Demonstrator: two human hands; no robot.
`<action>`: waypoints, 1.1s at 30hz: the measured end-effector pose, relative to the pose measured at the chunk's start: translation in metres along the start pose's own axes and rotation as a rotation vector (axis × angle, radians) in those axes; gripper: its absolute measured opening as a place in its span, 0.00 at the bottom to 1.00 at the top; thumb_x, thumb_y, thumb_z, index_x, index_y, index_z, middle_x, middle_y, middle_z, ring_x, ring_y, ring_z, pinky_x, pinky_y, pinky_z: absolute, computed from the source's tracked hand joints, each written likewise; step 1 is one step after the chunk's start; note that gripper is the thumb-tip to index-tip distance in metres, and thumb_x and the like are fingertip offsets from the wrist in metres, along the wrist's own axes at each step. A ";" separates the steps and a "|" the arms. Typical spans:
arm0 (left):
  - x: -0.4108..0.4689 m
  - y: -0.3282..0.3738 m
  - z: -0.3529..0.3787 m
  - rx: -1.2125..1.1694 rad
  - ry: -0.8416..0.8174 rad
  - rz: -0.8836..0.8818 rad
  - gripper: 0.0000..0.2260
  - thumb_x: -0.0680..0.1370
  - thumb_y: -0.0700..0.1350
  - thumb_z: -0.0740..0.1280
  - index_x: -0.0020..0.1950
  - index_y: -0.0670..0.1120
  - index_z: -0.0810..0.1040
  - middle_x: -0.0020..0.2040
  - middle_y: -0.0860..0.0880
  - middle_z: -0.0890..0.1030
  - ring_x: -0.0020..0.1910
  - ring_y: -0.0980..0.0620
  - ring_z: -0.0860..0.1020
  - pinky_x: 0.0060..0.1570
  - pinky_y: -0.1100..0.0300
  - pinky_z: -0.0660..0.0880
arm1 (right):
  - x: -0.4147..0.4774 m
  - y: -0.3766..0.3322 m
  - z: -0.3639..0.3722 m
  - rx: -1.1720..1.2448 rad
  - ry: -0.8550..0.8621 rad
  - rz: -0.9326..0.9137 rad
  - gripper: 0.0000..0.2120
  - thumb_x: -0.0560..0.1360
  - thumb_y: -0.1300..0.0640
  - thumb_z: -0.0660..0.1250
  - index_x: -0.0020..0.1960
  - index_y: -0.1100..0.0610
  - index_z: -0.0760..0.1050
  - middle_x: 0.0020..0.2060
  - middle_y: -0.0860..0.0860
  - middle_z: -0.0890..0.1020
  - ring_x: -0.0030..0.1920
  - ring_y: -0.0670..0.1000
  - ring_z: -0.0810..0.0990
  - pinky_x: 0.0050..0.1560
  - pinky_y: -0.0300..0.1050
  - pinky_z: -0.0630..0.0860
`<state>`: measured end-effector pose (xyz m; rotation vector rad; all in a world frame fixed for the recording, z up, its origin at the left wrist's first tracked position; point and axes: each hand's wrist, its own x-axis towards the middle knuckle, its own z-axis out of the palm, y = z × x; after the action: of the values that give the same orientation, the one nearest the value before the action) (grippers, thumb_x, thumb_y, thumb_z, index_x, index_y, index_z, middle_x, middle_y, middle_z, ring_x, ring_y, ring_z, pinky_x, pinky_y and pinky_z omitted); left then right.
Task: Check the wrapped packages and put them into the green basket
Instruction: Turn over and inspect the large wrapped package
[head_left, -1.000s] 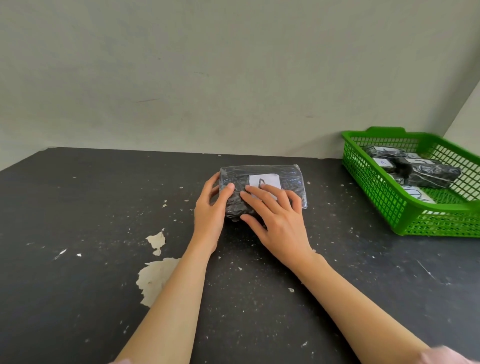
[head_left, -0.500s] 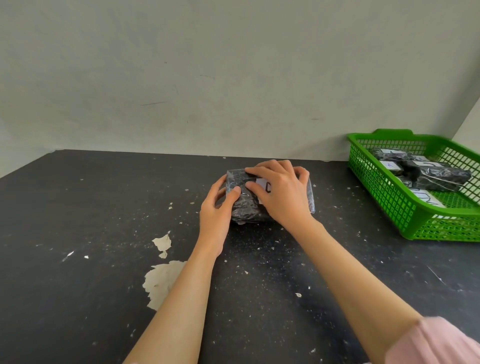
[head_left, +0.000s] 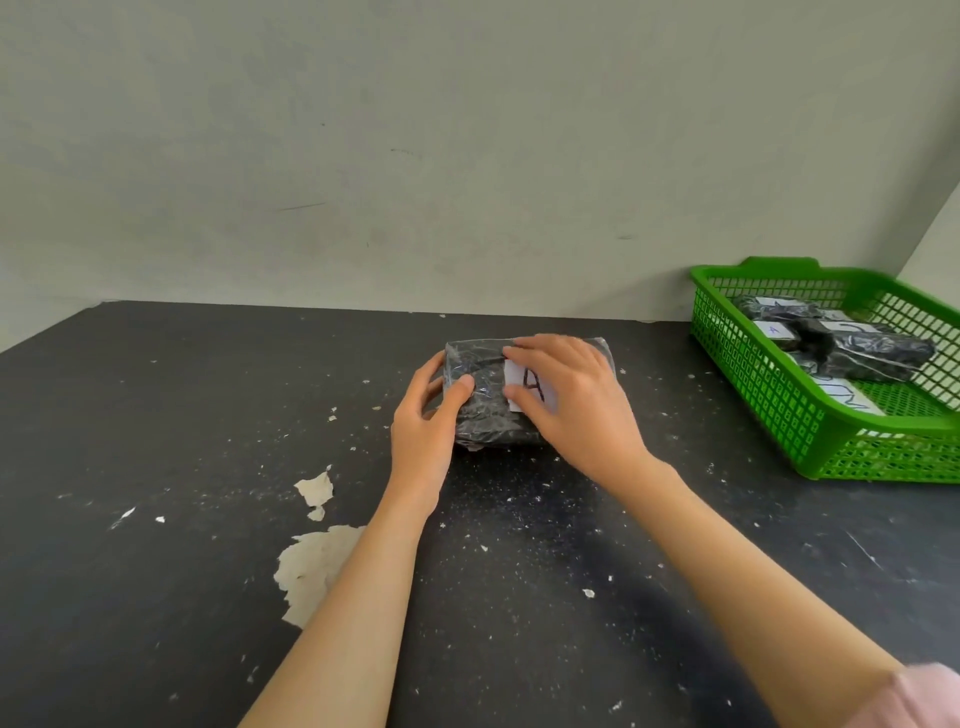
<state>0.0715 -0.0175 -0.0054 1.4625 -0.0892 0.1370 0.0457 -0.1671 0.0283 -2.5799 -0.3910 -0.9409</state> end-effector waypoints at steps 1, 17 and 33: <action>0.000 -0.001 0.000 0.005 -0.004 0.003 0.15 0.76 0.49 0.67 0.61 0.62 0.71 0.58 0.51 0.79 0.57 0.55 0.78 0.51 0.62 0.76 | -0.008 0.002 0.002 -0.078 -0.024 -0.047 0.20 0.76 0.48 0.61 0.64 0.57 0.75 0.62 0.52 0.78 0.65 0.53 0.74 0.69 0.53 0.64; 0.000 -0.002 0.000 0.015 -0.003 0.011 0.17 0.76 0.49 0.67 0.64 0.58 0.71 0.59 0.49 0.79 0.58 0.54 0.78 0.54 0.58 0.76 | -0.034 -0.001 0.005 -0.280 0.011 -0.017 0.22 0.78 0.47 0.54 0.64 0.60 0.72 0.62 0.57 0.77 0.63 0.57 0.73 0.65 0.52 0.69; -0.001 0.000 0.001 0.005 -0.008 -0.013 0.20 0.77 0.47 0.66 0.68 0.54 0.70 0.56 0.50 0.81 0.54 0.57 0.80 0.47 0.67 0.75 | -0.047 0.026 -0.002 -0.237 0.031 -0.021 0.29 0.76 0.40 0.56 0.63 0.64 0.71 0.65 0.59 0.74 0.68 0.57 0.70 0.69 0.49 0.61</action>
<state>0.0707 -0.0183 -0.0056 1.4681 -0.0864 0.1206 0.0198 -0.1970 -0.0077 -2.7736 -0.3157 -1.0923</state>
